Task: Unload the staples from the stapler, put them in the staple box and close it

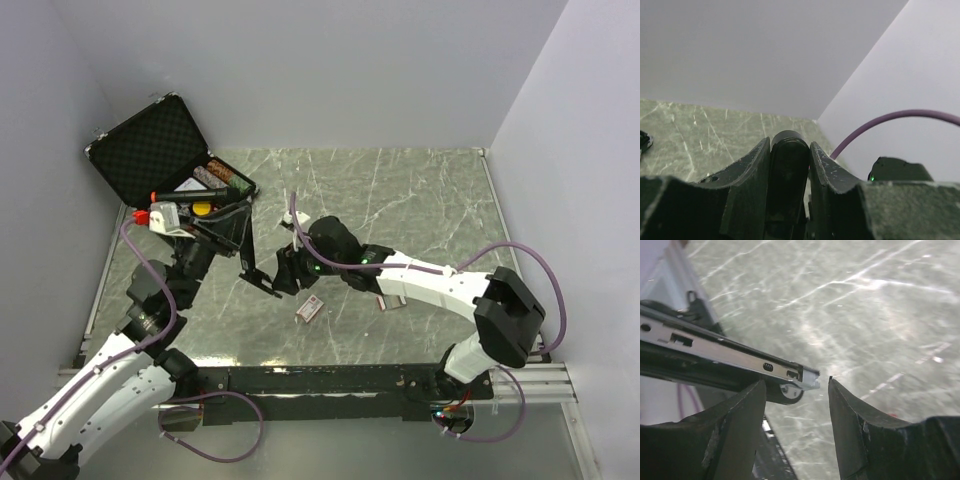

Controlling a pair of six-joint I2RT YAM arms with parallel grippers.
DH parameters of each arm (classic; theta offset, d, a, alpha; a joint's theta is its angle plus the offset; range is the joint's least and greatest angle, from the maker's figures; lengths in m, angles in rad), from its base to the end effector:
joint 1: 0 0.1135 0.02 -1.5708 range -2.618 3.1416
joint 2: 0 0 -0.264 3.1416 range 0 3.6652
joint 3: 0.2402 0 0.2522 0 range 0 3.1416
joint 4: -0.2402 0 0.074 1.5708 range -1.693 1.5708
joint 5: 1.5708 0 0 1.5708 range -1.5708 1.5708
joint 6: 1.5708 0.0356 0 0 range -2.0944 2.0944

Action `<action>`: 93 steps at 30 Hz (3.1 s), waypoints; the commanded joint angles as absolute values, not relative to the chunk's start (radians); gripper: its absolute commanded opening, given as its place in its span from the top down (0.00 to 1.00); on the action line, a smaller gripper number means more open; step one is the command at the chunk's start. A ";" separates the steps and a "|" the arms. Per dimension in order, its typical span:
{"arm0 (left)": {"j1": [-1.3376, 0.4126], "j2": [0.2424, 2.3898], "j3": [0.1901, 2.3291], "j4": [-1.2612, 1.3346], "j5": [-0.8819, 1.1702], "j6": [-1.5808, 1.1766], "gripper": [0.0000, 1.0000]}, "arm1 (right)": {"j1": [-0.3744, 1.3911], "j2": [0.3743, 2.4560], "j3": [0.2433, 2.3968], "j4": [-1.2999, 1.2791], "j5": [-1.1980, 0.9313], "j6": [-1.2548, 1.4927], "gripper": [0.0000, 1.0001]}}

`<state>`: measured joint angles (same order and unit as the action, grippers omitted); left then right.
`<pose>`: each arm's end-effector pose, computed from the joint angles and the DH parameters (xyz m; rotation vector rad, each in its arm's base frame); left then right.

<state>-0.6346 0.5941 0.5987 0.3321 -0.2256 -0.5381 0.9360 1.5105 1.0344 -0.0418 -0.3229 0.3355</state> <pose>0.1243 -0.0816 0.3583 -0.1419 1.2836 -0.8743 0.1943 0.2828 0.2647 -0.8676 2.0833 1.0697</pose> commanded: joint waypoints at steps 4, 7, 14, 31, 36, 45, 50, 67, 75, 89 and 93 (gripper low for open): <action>-0.640 0.554 0.609 0.322 -0.198 -0.563 0.99 | 0.927 1.408 1.124 -0.106 -0.236 0.259 0.39; -0.640 0.557 0.612 0.313 -0.204 -0.551 0.99 | 0.927 1.376 1.124 -0.130 -0.230 0.245 0.39; -0.641 0.571 0.621 0.311 -0.199 -0.543 0.99 | 0.925 1.310 1.114 -0.170 -0.166 0.213 0.40; -0.640 0.661 0.638 0.328 -0.202 -0.563 0.99 | 0.857 1.476 1.143 -0.068 -0.218 0.227 1.00; -0.640 0.686 0.661 0.327 -0.216 -0.558 0.99 | 0.859 1.538 1.132 -0.025 -0.248 0.252 1.00; -0.641 0.716 0.678 0.336 -0.250 -0.569 0.99 | 0.857 1.585 1.042 0.087 -0.321 0.324 1.00; -0.641 0.747 0.676 0.374 -0.271 -0.566 0.99 | 0.857 1.594 1.006 0.109 -0.345 0.350 1.00; -0.641 0.995 0.733 0.577 -0.337 -0.568 0.99 | 0.859 1.614 0.865 0.389 -0.558 0.572 1.00; -0.641 1.107 0.747 0.609 -0.368 -0.588 0.99 | 0.861 1.618 0.847 0.502 -0.655 0.696 1.00; -0.675 1.169 0.768 0.597 -0.406 -0.565 0.99 | 0.880 1.658 0.916 0.473 -0.696 0.706 1.00; -0.689 1.172 0.775 0.594 -0.422 -0.538 0.99 | 0.882 1.655 0.923 0.453 -0.689 0.695 1.00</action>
